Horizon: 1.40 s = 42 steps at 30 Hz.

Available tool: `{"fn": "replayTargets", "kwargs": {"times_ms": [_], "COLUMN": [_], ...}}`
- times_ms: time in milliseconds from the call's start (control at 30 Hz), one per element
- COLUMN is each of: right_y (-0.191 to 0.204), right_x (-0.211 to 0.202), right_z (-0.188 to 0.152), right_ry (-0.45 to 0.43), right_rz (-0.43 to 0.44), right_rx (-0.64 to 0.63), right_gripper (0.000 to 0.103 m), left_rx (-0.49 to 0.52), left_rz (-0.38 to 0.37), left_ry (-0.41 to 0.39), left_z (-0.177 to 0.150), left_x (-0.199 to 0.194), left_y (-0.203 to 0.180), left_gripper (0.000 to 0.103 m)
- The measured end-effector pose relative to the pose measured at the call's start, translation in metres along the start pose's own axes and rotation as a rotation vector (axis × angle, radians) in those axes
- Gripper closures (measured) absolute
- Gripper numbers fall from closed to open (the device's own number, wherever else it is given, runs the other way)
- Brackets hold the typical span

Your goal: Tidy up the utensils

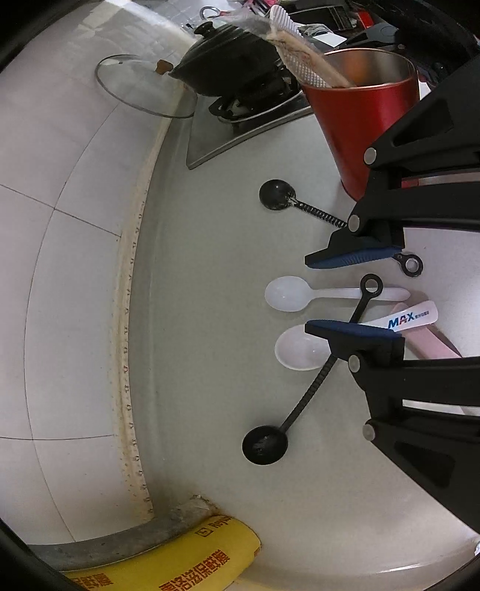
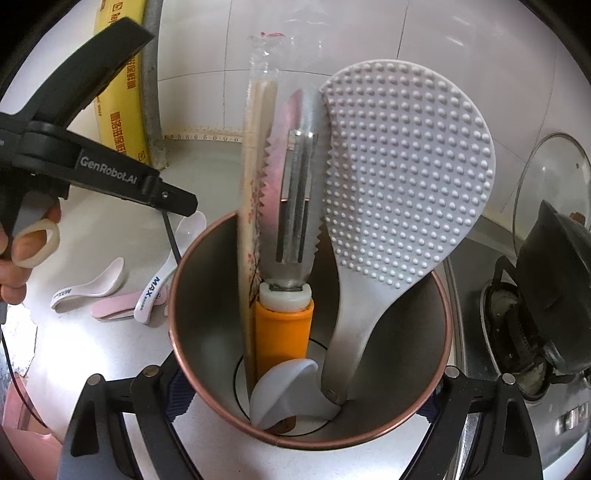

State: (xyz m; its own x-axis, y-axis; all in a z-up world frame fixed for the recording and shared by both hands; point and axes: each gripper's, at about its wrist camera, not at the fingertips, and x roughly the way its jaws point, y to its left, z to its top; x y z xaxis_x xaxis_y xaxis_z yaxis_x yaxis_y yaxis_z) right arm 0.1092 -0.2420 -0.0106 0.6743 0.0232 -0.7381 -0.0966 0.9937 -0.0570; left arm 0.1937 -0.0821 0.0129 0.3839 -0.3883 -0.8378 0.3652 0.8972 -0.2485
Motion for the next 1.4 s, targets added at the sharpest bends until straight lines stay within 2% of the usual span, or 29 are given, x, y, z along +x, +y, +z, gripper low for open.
{"fn": "replayTargets", "kwargs": {"times_ms": [333, 467, 733, 800, 867, 1067, 1133, 1333, 1400], "right_y": [-0.009, -0.018, -0.032, -0.035, -0.038, -0.038, -0.039, -0.043, -0.043], "right_x": [0.002, 0.001, -0.006, -0.007, -0.009, -0.010, -0.011, -0.007, -0.008], "right_z": [-0.001, -0.003, -0.010, -0.012, -0.014, -0.017, -0.018, -0.018, -0.020], "right_ry": [0.010, 0.017, 0.037, 0.042, 0.049, 0.060, 0.060, 0.063, 0.062], "right_rz": [-0.066, -0.094, -0.157, -0.175, -0.188, -0.187, -0.181, -0.157, -0.149], "right_rx": [0.055, 0.093, 0.164, 0.177, 0.192, 0.216, 0.213, 0.217, 0.224], "right_gripper": [0.010, 0.011, 0.011, 0.011, 0.011, 0.011, 0.011, 0.011, 0.011], "left_rx": [0.051, 0.107, 0.281, 0.330, 0.361, 0.451, 0.466, 0.509, 0.524], "left_rz": [-0.034, -0.055, -0.081, -0.089, -0.101, -0.066, -0.052, -0.019, 0.002], "left_ry": [0.066, 0.097, 0.192, 0.211, 0.234, 0.314, 0.325, 0.286, 0.262], "left_z": [0.007, 0.010, 0.022, 0.027, 0.033, 0.037, 0.037, 0.039, 0.037], "left_x": [0.029, 0.041, 0.077, 0.089, 0.102, 0.139, 0.146, 0.153, 0.153], "left_y": [-0.021, -0.039, -0.091, -0.107, -0.120, -0.149, -0.154, -0.167, -0.170], "left_gripper": [0.074, 0.074, 0.074, 0.064, 0.060, 0.057, 0.057, 0.057, 0.063]}}
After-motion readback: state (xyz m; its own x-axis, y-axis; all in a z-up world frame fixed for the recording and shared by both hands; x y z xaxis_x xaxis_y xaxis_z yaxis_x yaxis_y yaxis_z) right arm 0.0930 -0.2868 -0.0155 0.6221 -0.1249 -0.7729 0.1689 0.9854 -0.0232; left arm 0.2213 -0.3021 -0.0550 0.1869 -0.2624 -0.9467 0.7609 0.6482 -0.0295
